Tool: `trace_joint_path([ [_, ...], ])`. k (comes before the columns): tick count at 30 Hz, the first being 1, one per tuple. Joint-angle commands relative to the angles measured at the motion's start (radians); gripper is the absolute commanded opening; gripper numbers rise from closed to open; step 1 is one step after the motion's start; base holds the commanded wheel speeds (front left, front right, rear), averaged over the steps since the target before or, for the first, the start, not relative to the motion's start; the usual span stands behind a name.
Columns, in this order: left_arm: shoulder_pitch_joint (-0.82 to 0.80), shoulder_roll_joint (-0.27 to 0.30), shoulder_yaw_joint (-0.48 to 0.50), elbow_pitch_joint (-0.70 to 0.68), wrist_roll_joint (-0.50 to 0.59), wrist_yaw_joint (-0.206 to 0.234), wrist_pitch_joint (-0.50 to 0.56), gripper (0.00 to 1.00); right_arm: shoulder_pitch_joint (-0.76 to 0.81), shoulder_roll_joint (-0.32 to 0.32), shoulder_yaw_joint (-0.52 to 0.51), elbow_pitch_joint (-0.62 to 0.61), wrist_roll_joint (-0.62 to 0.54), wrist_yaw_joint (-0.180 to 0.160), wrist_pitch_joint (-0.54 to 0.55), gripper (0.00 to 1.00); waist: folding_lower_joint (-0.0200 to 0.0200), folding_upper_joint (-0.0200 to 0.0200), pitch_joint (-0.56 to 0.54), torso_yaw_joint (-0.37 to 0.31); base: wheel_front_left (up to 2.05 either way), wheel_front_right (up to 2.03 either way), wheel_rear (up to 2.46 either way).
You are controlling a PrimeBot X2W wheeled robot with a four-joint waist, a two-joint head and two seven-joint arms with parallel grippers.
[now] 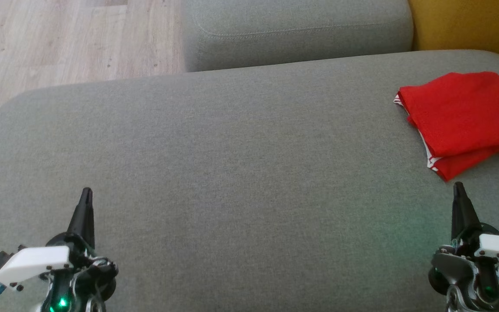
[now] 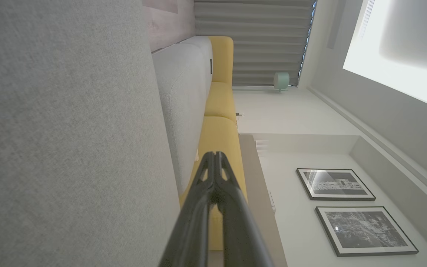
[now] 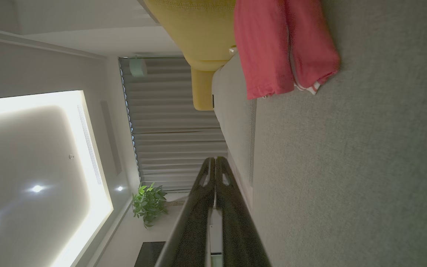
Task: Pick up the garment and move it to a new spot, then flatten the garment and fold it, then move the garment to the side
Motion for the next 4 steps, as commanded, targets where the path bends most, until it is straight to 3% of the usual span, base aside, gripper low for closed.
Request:
trace_joint_path([
  [1, -0.053, 0.009, 0.038, -0.027, 0.004, -0.007, 0.01, 0.0, -0.053, -0.014, 0.016, -0.032, 0.002, -0.001, 0.007, 0.0, 0.0, 0.0, 0.0, 0.0, 0.0, 0.0, 0.0],
  [4, -0.053, 0.009, 0.039, -0.026, 0.005, -0.007, 0.011, 0.0, -0.053, -0.013, 0.015, -0.032, 0.001, -0.001, 0.007, 0.0, 0.0, 0.0, 0.0, 0.0, 0.0, 0.0, 0.0],
])
